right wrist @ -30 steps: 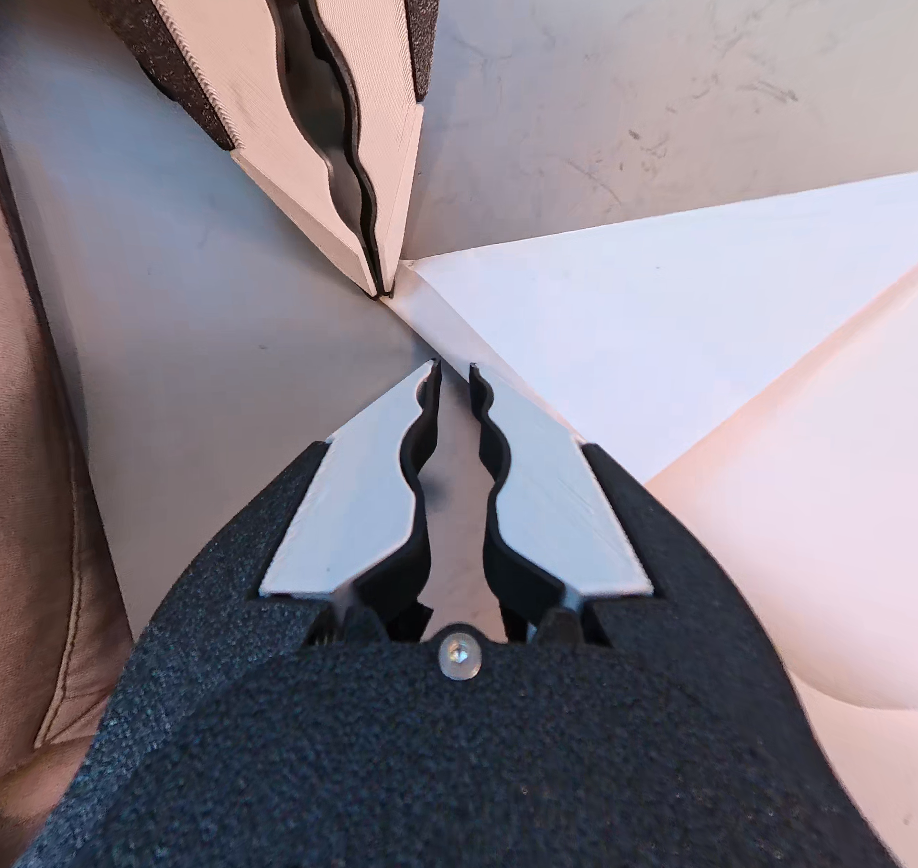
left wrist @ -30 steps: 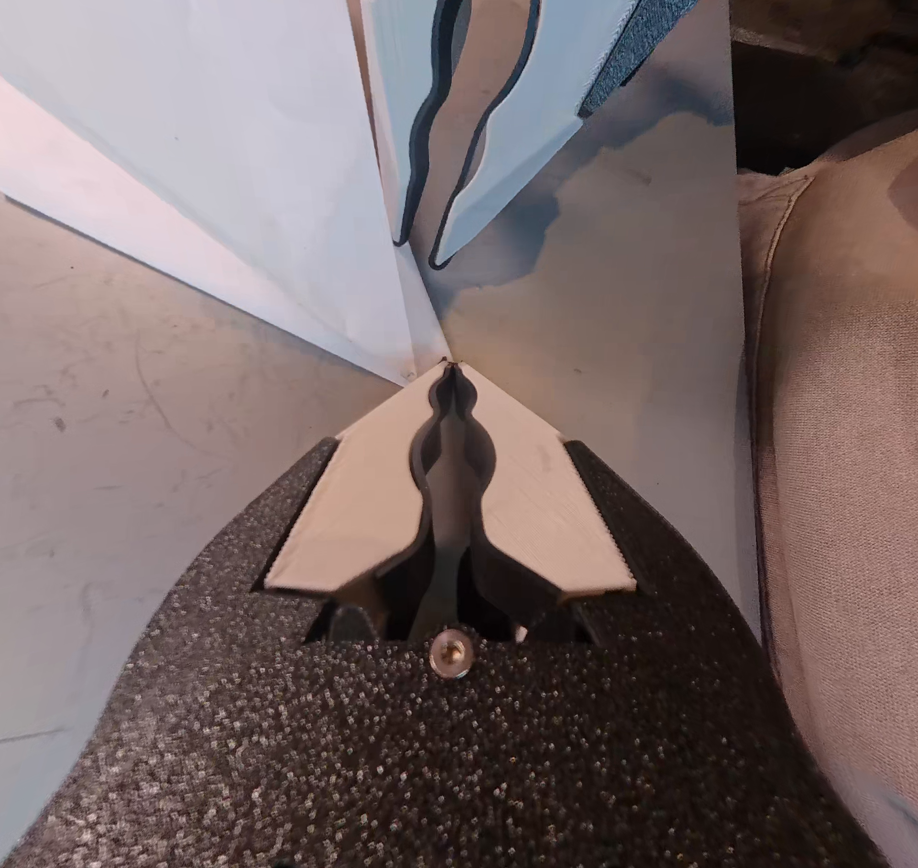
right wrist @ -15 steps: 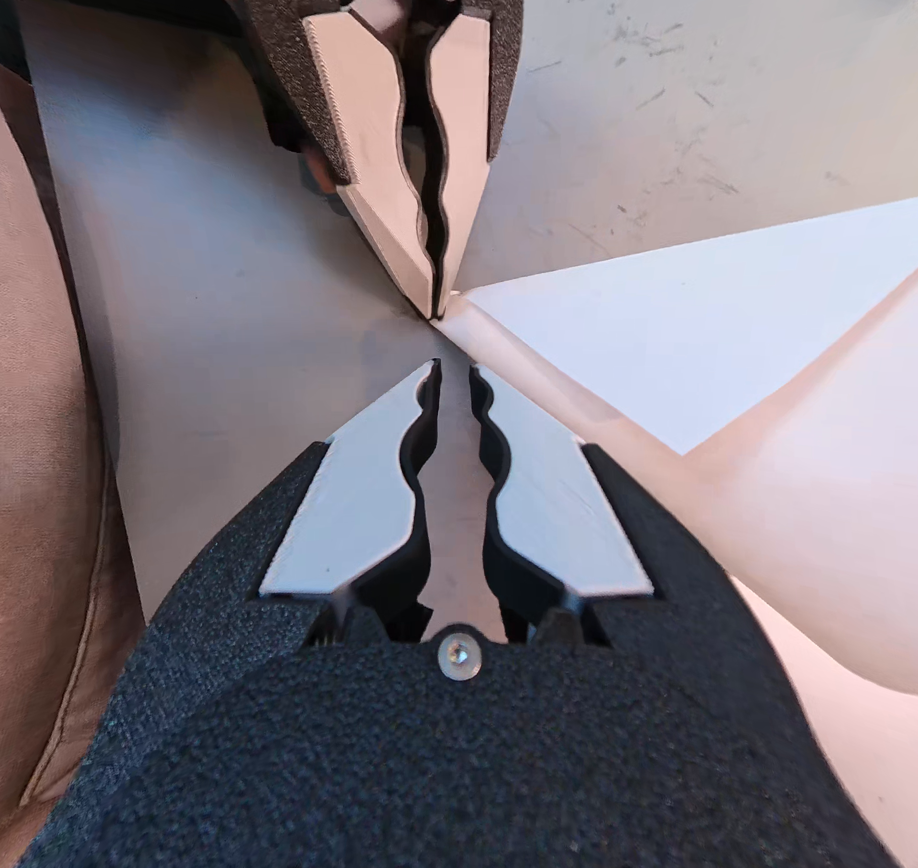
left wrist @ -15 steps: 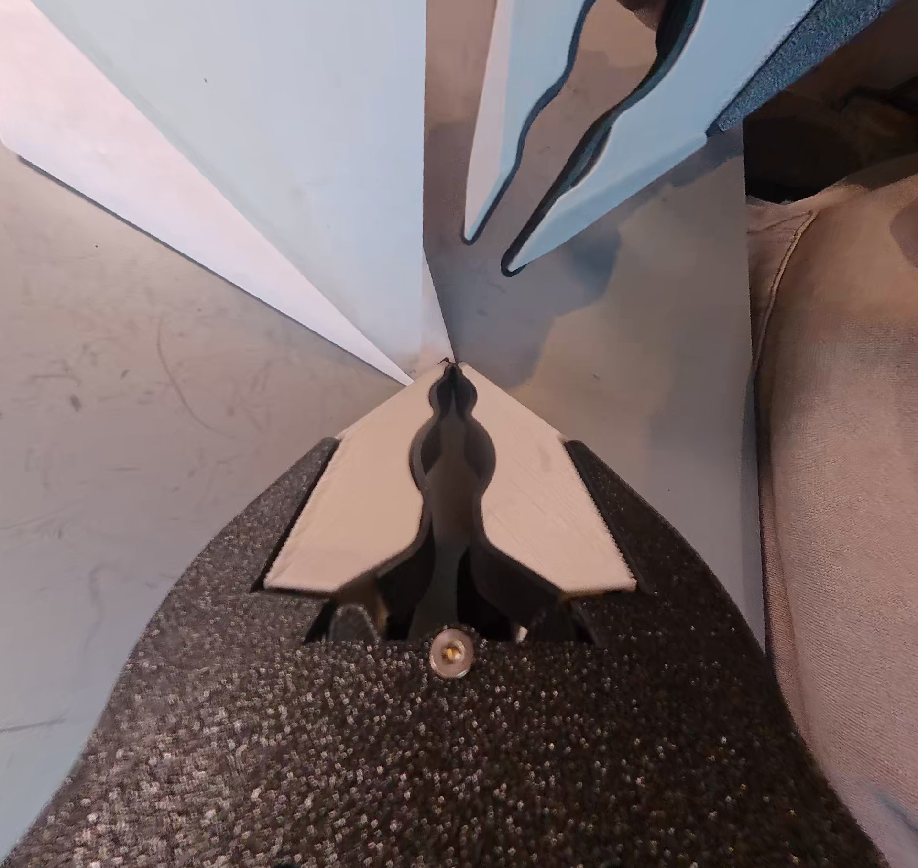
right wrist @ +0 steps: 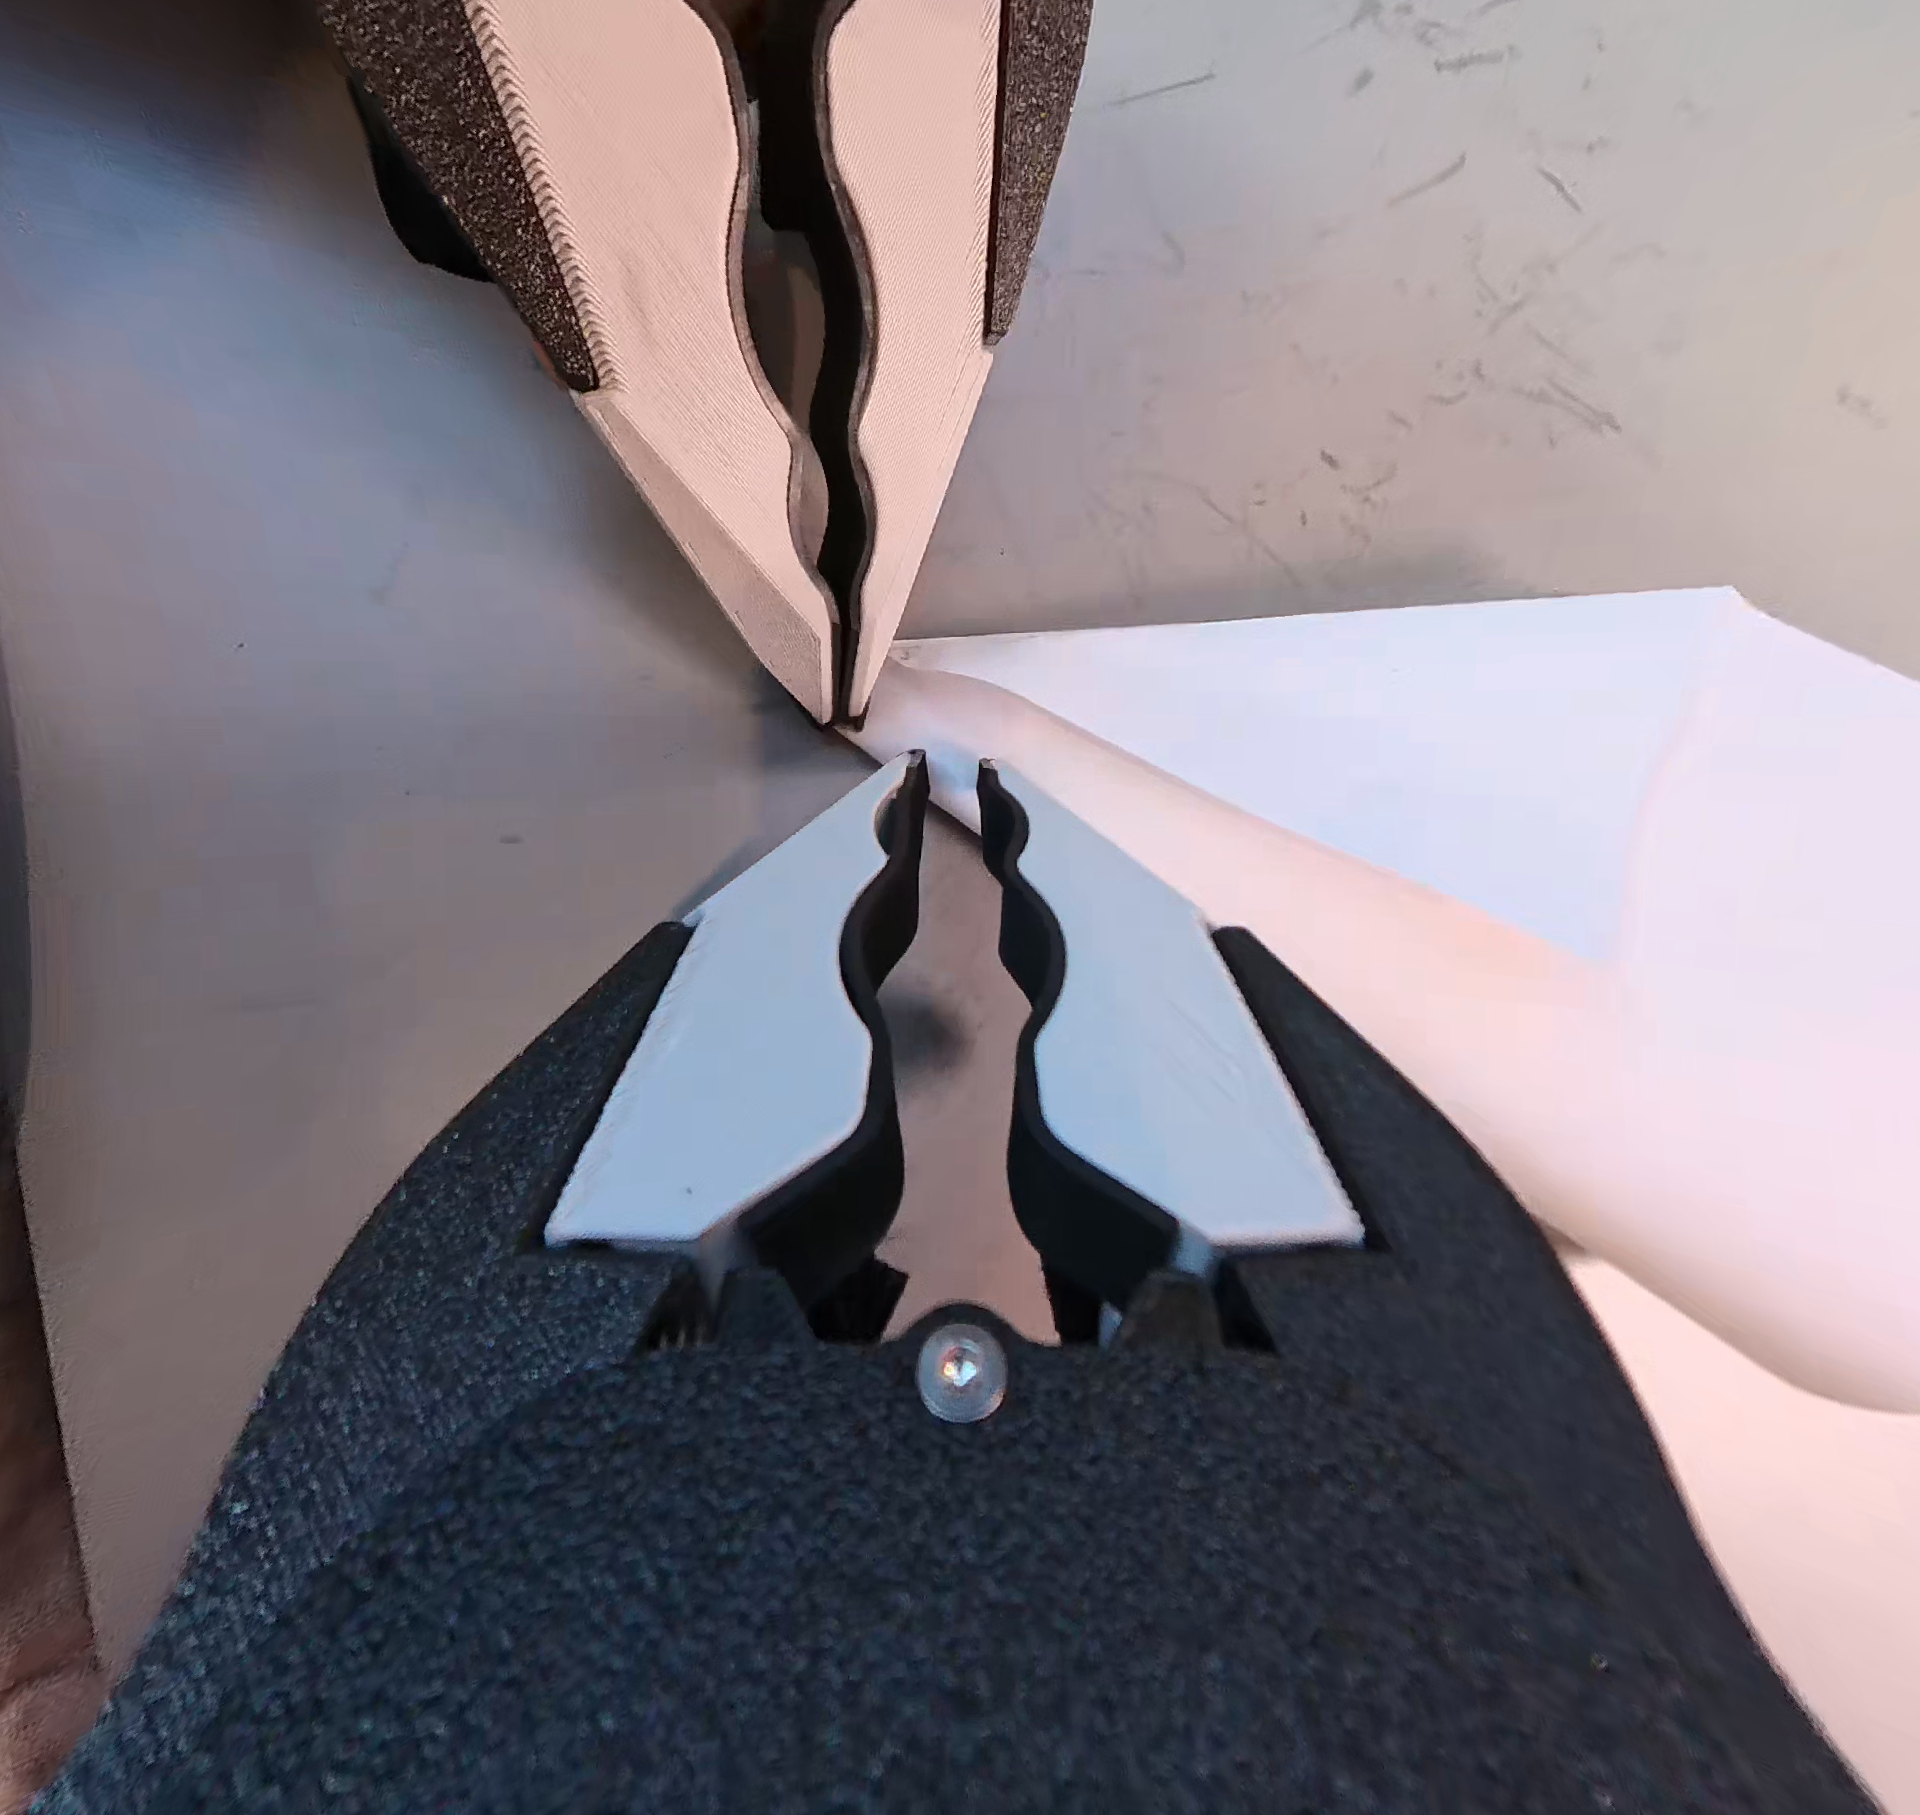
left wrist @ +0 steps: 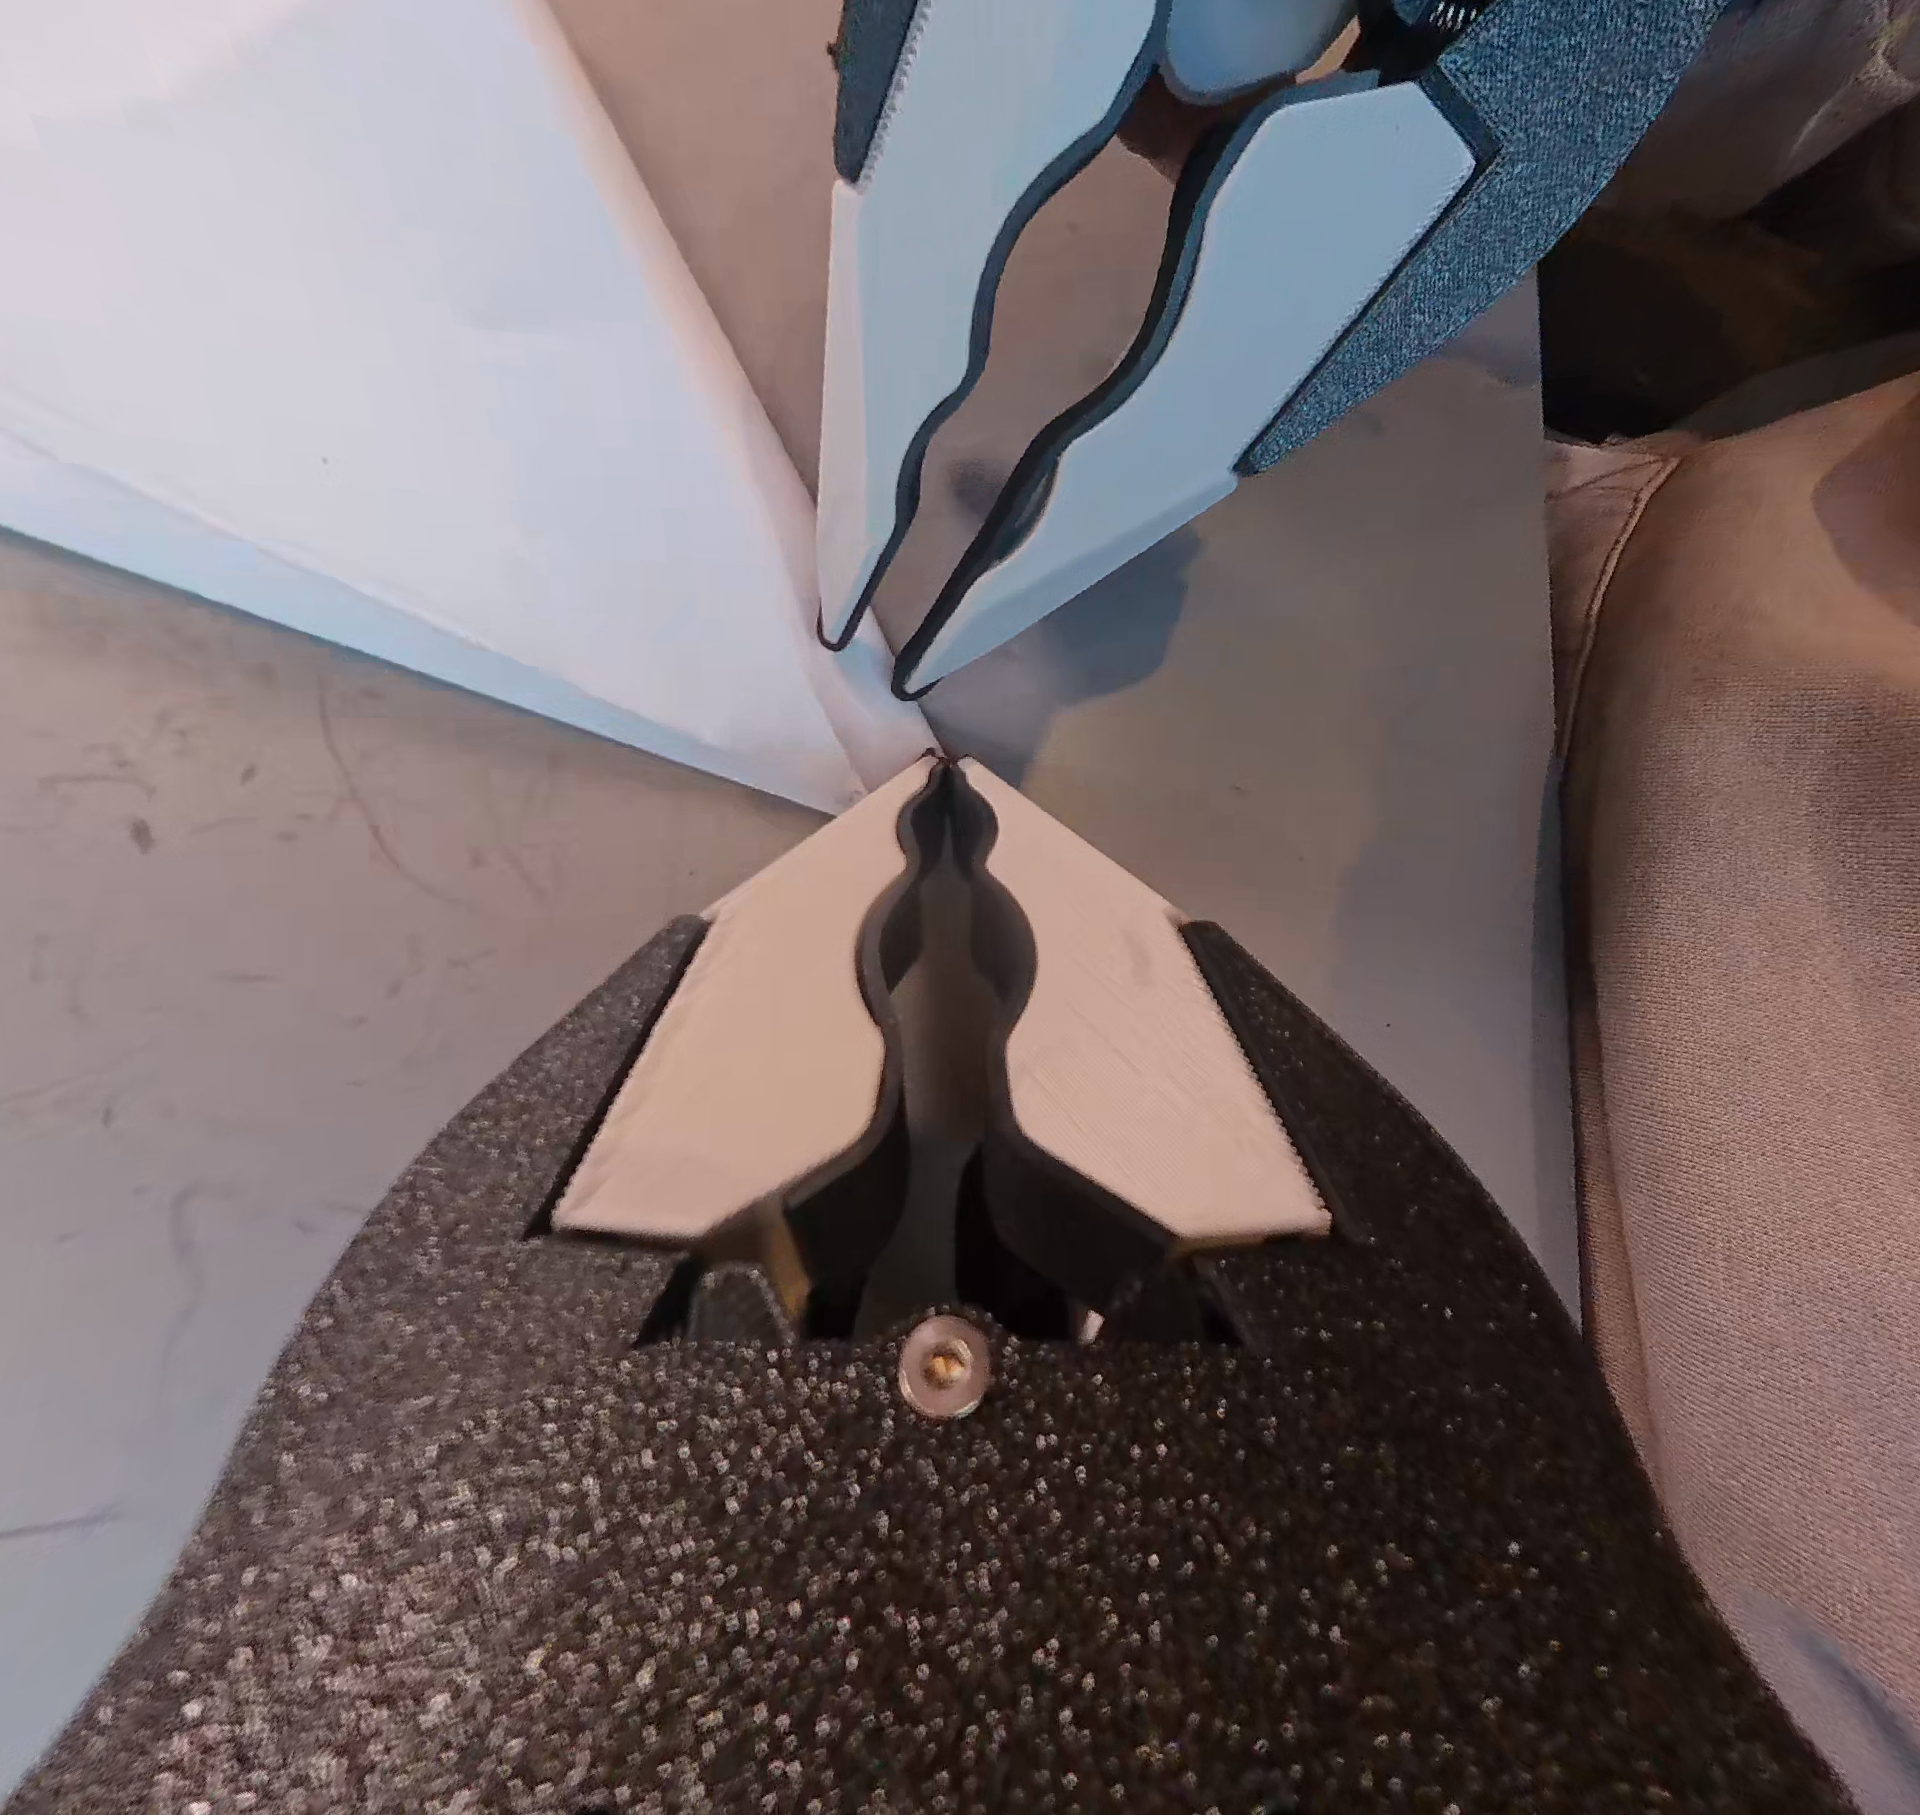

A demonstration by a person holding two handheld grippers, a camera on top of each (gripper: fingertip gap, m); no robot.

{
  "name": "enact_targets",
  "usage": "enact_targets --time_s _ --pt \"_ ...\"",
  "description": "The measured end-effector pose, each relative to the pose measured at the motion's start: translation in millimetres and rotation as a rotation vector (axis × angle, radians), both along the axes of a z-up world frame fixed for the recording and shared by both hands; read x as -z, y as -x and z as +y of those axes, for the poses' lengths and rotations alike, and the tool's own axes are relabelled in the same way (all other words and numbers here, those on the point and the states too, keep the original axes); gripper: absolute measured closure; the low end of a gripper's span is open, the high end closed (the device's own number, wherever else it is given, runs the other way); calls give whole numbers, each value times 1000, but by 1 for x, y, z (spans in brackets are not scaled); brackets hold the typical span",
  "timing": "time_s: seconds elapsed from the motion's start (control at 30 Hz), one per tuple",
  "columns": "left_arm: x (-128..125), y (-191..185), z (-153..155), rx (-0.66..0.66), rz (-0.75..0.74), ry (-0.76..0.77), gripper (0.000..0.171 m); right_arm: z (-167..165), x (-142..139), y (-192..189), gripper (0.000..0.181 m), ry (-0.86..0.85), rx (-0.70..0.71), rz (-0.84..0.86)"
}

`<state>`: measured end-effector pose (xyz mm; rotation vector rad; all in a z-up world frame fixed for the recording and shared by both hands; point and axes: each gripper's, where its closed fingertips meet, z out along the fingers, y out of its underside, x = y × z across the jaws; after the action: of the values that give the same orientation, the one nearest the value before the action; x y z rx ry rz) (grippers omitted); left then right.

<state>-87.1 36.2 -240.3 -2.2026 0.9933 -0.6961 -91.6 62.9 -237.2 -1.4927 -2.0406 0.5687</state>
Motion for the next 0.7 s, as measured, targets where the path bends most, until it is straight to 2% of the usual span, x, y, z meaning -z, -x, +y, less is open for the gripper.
enact_targets --time_s 0.27,0.33,0.43,0.57,0.7 --pt "-2 -1 -4 23 -21 18 171 1 2 2 173 33 -11 -4" --pt "-12 -4 -13 78 -88 55 171 1 2 1 173 29 -20 -6" --pt "-28 12 -4 15 -175 65 171 1 3 1 172 34 -24 -1" --pt "-11 51 32 -173 -44 8 171 0 3 2 170 35 -49 14" --pt "-1 53 55 -192 52 -48 166 -1 3 5 170 64 -70 33"
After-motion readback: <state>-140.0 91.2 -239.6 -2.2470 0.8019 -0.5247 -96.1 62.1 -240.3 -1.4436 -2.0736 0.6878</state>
